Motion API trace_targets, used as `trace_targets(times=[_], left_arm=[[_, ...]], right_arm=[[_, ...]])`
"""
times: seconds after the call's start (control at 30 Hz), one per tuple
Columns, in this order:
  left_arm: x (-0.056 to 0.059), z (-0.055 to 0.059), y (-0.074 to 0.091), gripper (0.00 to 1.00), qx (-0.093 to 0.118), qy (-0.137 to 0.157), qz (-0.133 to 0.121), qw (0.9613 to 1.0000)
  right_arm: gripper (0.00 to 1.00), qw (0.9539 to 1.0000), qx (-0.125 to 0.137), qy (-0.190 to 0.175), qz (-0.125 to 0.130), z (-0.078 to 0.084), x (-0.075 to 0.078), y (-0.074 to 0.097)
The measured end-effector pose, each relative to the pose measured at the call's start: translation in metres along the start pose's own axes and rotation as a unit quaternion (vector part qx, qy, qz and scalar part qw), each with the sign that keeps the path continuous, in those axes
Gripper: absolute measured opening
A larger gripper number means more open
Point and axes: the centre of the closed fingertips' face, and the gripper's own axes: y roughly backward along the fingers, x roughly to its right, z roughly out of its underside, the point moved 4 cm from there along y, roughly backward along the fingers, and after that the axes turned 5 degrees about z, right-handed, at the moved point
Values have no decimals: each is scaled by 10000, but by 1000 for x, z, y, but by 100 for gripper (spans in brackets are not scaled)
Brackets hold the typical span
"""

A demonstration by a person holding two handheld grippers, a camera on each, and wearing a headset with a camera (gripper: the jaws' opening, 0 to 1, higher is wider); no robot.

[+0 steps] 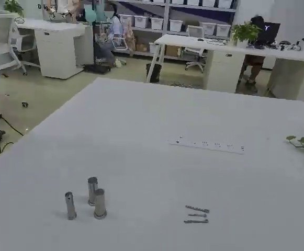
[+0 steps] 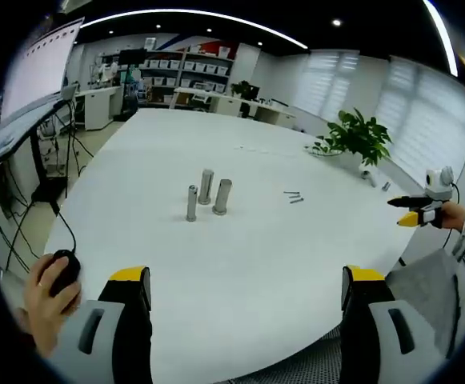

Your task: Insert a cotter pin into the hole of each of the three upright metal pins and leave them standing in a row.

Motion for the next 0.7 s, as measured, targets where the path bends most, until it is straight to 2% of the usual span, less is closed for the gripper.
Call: trace_targets(times=[0.23, 0.47, 0.7], left_arm=[[2, 2, -2, 100, -48, 12, -7, 10000], [0, 1, -3, 100, 7, -54, -31, 10000], [-1, 2, -3, 100, 7, 2, -58, 10000]], right_arm=[[100, 10000, -9, 13, -30, 0, -1, -2], [100, 10000, 31, 10, -52, -2, -2, -3], [100, 10000, 24, 15, -51, -3, -2, -4]])
